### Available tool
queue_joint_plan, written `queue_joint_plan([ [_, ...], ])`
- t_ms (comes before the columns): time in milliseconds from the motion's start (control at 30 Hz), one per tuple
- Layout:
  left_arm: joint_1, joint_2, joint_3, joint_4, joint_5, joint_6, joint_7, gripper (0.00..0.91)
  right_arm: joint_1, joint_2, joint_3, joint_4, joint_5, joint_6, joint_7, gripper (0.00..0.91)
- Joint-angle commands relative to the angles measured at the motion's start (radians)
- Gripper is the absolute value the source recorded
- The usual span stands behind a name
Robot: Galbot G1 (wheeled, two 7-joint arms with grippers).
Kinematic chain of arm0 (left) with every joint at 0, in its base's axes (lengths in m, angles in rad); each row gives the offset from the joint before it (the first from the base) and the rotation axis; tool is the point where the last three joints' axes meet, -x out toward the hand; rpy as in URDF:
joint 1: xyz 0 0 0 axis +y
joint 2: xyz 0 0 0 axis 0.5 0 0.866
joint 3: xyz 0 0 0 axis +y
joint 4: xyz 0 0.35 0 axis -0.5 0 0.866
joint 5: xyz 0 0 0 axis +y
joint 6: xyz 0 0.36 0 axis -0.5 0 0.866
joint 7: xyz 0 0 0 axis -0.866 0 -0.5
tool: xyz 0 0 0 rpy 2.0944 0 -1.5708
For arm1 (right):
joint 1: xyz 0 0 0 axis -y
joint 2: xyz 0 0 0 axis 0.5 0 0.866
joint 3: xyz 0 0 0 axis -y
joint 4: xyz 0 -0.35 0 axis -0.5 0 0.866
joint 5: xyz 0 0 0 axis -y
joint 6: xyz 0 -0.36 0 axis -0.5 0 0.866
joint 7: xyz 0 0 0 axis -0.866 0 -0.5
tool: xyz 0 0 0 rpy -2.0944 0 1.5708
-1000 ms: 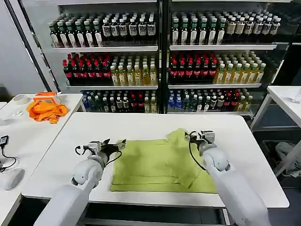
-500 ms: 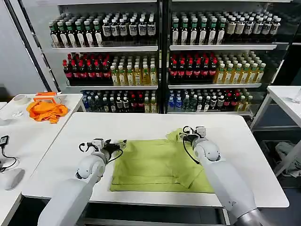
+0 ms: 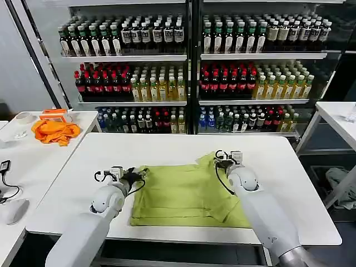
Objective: Fold and organize the clothes.
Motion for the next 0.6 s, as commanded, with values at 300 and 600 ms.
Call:
queue_joint_plan([
  [300,-0.015,-0.012,0.001,0.039,-0.006,-0.002,0.026,0.010,0.010,0.012,0.000,-0.023,0.004,-0.002,-0.008,0.000],
  [600,-0.006,-0.003,-0.021,-0.004,-0.034,-0.025,0.034,0.020,0.002,0.008,0.014,0.017,0.004,0.050,-0.011,0.000],
])
